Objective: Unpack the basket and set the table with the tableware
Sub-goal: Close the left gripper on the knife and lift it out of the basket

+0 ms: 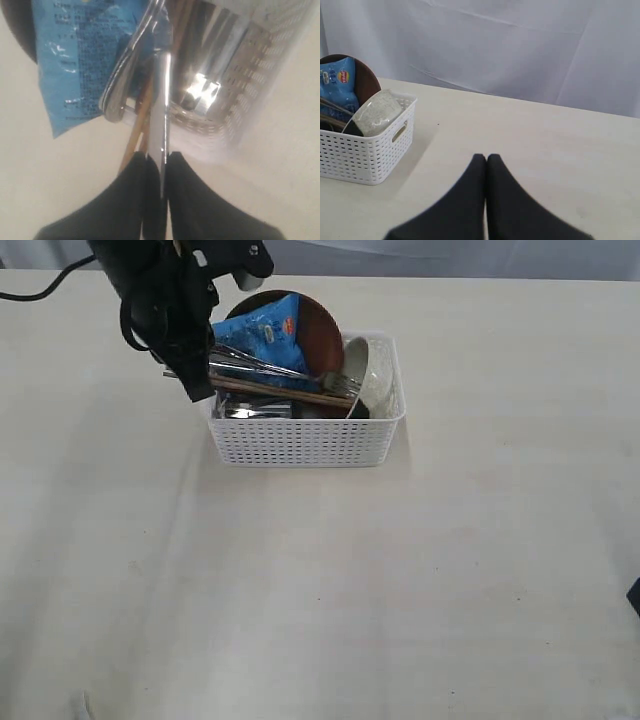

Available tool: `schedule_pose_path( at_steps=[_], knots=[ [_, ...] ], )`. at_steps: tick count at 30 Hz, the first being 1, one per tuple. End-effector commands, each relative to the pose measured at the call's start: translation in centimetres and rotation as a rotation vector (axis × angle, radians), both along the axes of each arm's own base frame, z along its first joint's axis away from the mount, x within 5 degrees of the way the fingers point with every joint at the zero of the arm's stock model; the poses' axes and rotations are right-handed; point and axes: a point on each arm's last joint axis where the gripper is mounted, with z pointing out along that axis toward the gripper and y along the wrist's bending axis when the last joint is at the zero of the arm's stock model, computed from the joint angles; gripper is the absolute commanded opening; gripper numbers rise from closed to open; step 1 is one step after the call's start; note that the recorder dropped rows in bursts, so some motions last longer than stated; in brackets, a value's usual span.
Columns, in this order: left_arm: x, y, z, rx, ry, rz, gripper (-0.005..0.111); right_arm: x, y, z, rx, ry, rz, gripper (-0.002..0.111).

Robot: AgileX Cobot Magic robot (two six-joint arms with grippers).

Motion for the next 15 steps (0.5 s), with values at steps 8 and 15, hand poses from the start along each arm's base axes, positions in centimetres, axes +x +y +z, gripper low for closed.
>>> schedule_pose_path(
  at_steps=[8, 15],
  knots=[
    [-0.76, 0.33, 0.87, 0.012, 0.024, 0.033, 0.000, -0.02, -0.05, 0.09, -0.002, -0.014, -0.006, 0.000],
    [-0.97, 0.55, 0.80, 0.037, 0.048, 0.036, 0.000, -0.02, -0.05, 0.09, -0.002, -0.014, -0.006, 0.000]
  ],
)
